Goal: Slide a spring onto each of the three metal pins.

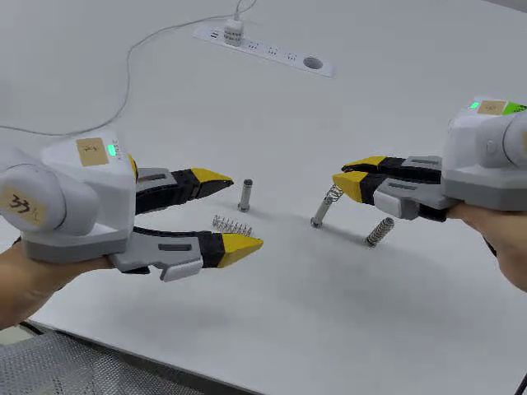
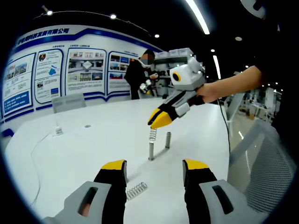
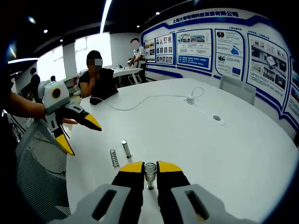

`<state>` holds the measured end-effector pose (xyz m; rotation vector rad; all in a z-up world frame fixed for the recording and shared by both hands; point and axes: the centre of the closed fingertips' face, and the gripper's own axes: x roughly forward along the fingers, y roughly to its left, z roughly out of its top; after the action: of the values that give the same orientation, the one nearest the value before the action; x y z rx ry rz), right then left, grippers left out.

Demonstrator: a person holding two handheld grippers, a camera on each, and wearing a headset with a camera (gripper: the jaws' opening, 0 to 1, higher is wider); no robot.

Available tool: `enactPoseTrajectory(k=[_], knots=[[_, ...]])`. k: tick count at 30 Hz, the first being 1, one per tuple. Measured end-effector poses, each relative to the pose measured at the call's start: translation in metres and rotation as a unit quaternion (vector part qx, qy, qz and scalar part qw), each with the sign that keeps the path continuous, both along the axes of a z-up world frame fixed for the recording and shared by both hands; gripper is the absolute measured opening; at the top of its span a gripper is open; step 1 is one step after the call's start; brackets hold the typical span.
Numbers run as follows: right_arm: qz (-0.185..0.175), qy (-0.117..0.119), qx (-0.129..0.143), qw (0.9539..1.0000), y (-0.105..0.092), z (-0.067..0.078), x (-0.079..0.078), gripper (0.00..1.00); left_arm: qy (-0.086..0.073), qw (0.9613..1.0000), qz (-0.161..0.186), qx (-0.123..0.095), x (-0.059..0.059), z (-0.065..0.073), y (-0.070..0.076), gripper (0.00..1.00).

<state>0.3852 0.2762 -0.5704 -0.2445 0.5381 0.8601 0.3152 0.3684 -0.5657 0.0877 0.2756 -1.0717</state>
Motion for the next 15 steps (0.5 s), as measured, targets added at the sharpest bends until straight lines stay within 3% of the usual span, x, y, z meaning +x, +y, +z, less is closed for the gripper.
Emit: enactPoseTrajectory(k=[15], knots=[[0.007, 0.009, -0.016, 0.9998, 0.006, -0.017, -0.001, 0.1, 0.012, 0.9999, 0.005, 0.002, -0.005, -0.01, 0.004, 0.5]])
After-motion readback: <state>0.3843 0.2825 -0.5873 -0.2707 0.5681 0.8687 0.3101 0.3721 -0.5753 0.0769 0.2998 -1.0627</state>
